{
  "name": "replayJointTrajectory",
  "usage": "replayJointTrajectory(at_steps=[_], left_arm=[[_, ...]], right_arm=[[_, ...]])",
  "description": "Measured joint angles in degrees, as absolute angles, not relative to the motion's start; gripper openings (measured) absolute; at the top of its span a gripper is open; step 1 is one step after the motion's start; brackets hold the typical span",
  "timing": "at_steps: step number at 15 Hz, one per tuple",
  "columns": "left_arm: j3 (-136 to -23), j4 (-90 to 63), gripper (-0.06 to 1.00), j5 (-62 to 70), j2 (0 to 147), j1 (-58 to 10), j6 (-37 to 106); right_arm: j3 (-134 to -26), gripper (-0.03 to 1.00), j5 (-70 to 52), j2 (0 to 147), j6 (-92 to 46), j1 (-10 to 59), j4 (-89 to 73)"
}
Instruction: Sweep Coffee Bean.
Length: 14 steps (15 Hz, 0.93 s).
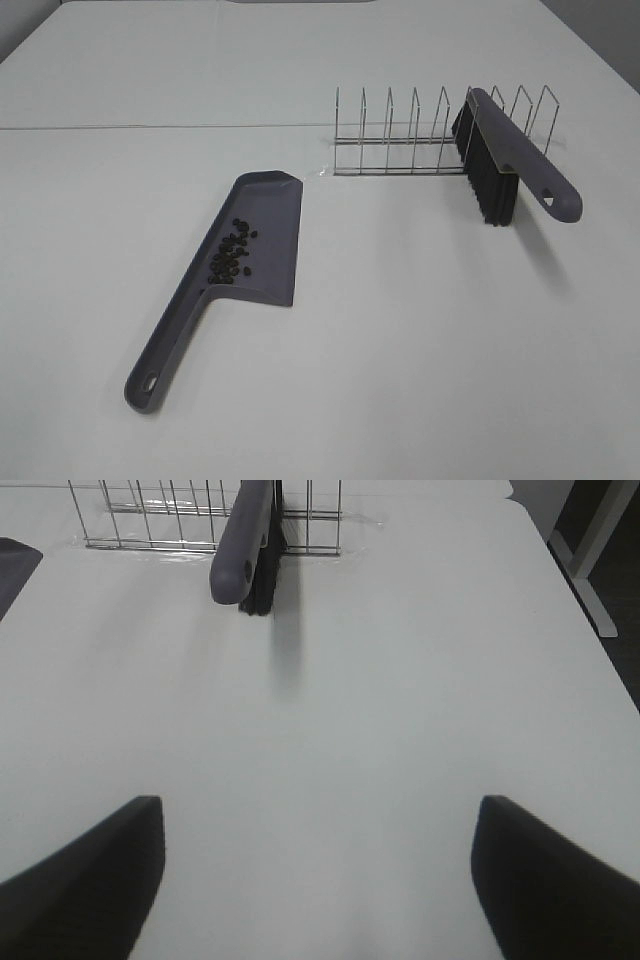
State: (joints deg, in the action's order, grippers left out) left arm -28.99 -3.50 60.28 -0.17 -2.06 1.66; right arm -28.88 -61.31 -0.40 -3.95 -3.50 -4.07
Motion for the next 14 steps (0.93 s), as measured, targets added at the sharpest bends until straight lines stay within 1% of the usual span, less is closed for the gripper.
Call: replayJointTrajectory(at_steps=[14], left_arm=[[-29.0,-3.5,0.56,60.3,-0.2,-2.1,1.7]], right_arm=[[-28.9,0.79,-61.3,-0.4,-4.0,-3.5,-4.1]])
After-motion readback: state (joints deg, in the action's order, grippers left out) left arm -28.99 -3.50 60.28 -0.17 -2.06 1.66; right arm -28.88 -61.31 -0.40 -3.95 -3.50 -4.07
